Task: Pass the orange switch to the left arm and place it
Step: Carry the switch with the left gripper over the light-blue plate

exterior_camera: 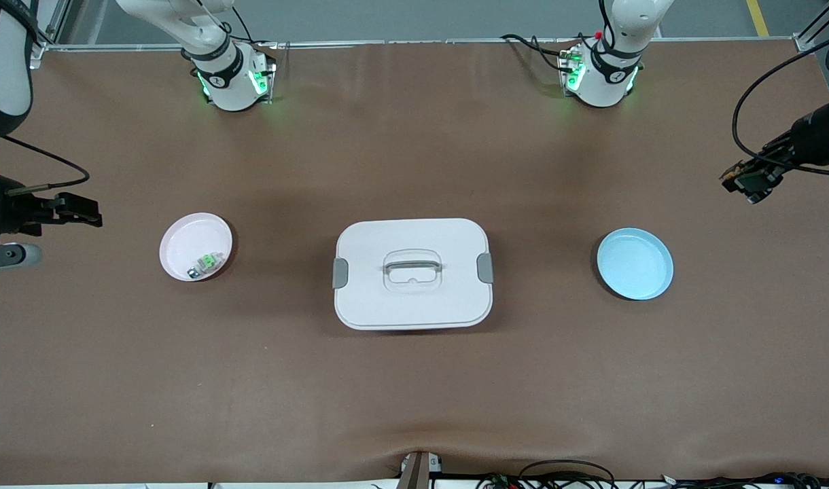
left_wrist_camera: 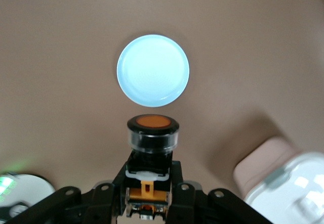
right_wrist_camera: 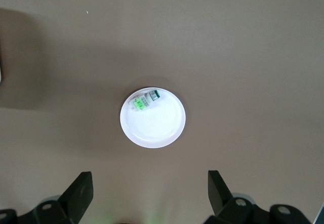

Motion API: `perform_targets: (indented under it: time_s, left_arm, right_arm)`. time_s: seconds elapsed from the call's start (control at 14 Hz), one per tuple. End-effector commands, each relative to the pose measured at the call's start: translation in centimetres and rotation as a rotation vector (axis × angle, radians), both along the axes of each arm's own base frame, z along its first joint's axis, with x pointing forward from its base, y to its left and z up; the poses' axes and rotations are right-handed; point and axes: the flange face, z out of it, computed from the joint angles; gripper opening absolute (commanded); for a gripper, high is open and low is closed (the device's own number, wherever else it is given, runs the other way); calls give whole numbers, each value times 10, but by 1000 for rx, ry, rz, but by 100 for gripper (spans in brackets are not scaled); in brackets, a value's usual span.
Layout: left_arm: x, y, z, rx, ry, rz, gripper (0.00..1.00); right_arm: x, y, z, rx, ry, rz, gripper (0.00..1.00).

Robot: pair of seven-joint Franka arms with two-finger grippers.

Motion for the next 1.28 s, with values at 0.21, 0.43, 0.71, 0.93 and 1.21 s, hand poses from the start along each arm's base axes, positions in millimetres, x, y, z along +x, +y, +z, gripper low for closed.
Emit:
perform_targets:
  time_s: [0.21,0.43,0.71,0.93,1.21]
  left_arm:
    - [8,-25,-38,140,-42,370,8]
    - [6,-31,-76,143,-60,452,8]
    - [-5,-23,-126,140,-35,503,8]
    - [-7,-18,-159,108,18,510,8]
    - [-14,-17,-205,68,51,518,9]
  right_arm:
    - [-6,-27,22,3,-27,-37,100]
    - [-24,-32,56,3,-69,-46,100]
    - [-26,-35,55,28,-63,-58,100]
    - [-35,-69,52,164,-36,-142,100]
    - [-45,-72,73,140,-77,-140,100]
